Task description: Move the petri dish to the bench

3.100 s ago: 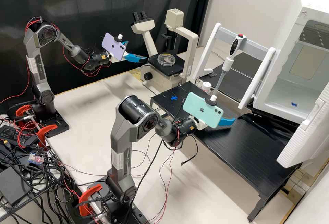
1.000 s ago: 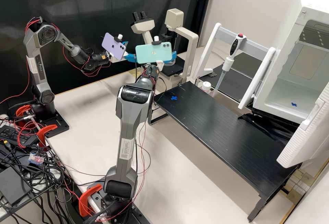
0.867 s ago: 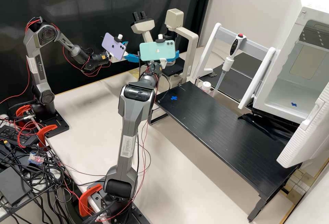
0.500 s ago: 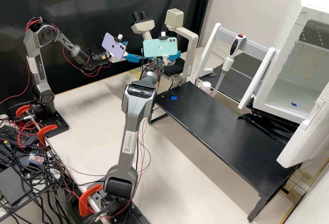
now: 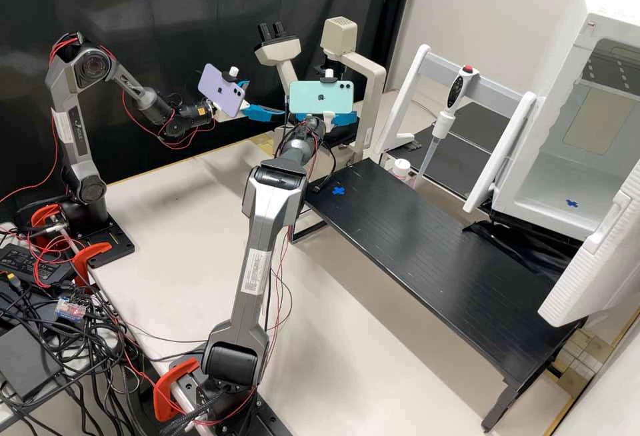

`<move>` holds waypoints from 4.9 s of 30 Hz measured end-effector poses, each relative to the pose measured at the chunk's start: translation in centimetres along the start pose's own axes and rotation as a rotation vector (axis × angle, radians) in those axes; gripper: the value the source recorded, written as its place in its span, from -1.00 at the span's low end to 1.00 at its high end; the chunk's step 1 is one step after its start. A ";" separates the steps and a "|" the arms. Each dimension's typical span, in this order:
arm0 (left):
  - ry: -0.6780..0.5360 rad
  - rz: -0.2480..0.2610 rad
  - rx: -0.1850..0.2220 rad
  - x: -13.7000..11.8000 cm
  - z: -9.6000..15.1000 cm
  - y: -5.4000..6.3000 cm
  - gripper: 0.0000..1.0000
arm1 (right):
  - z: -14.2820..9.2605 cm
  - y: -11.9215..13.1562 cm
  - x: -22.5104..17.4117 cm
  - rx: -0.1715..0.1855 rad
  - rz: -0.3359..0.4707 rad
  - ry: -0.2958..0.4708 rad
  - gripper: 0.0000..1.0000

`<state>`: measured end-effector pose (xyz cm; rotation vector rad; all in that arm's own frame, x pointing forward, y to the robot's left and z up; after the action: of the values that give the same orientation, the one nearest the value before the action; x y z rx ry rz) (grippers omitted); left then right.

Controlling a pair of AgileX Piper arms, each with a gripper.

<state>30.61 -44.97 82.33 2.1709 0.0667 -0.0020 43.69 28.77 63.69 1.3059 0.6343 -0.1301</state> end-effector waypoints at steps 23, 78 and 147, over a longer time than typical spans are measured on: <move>0.000 0.000 0.000 0.0 0.0 0.0 1.00 | 1.7 -4.8 -1.8 0.008 0.064 -0.040 -1.00; 0.000 0.000 0.000 0.0 0.0 0.0 1.00 | 1.0 -4.0 -9.3 0.054 0.011 0.102 -1.00; 0.000 0.000 0.000 0.0 0.0 0.0 1.00 | 9.6 0.8 -37.4 0.018 0.666 0.194 1.00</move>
<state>30.61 -44.97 82.33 2.1709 0.0667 -0.0020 16.63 10.45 84.32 1.4949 0.3314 0.5410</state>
